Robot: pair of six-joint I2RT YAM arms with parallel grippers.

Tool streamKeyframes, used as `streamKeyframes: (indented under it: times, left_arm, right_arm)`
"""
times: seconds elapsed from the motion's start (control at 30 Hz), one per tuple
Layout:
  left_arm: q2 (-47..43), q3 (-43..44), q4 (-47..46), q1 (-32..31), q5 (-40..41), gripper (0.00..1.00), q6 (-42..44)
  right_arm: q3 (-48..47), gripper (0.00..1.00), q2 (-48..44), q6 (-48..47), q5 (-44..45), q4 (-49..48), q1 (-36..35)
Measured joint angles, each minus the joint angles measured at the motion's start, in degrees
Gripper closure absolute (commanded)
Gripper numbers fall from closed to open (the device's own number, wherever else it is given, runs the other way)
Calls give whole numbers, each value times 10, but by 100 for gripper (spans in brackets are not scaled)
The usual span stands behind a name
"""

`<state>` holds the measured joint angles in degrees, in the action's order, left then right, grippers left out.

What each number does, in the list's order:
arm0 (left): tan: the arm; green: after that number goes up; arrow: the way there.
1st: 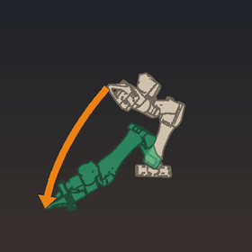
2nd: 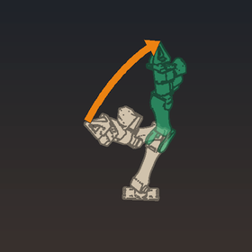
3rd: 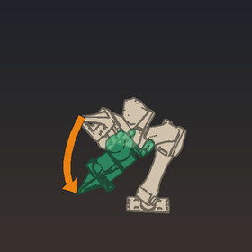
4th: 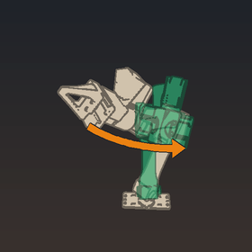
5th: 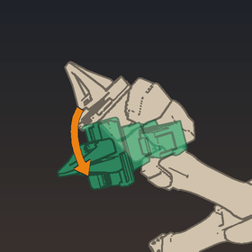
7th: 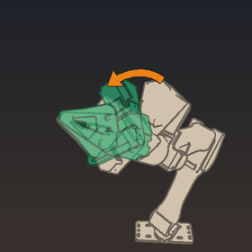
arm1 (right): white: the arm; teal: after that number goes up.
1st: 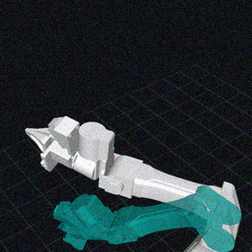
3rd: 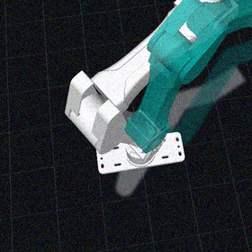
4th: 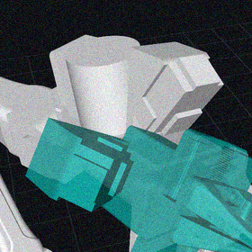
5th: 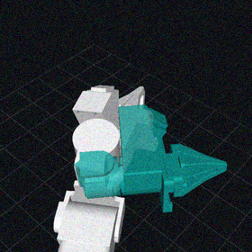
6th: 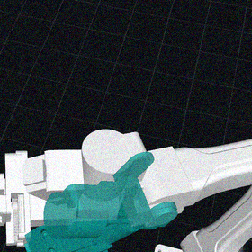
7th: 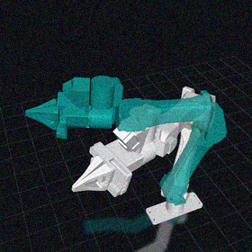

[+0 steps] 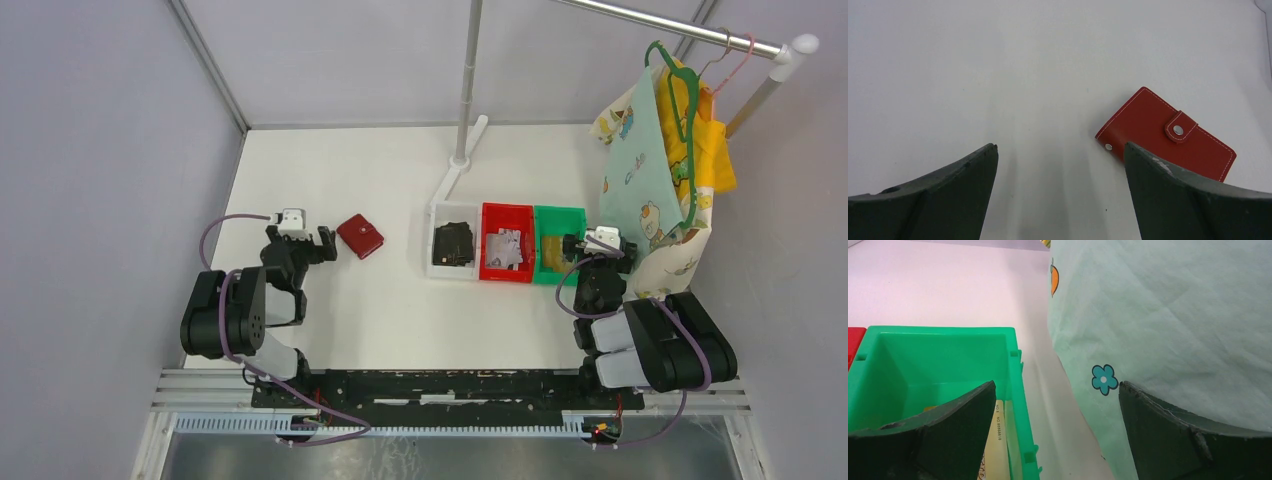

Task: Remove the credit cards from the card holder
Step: Pick up the credit card from the center of the board.

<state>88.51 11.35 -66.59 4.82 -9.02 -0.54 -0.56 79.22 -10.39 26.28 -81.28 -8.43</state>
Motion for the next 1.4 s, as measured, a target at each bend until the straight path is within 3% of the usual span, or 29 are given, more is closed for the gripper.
streamKeyframes:
  times: [0.37,0.67,0.87,1.03,1.17,1.4]
  left_arm:
    - [-24,23,46,12,-2,0,0]
    - [-112,121,228,21,-6,0,0]
    - [-152,273,445,26,-38,0,4]
    - [-156,364,585,26,-72,0,37]
    - [-139,391,677,26,-97,0,66]
    - [-99,391,772,-6,-131,0,90]
  right_arm:
    - [0,2,0,0,-4,0,2]
    - [0,2,-28,1,1,19,1]
    - [-20,2,-213,45,68,242,-25]
    - [-80,2,-273,144,52,406,-24]
    - [-126,2,-286,235,-15,512,-21]
    - [-170,8,-231,269,-123,615,-38]
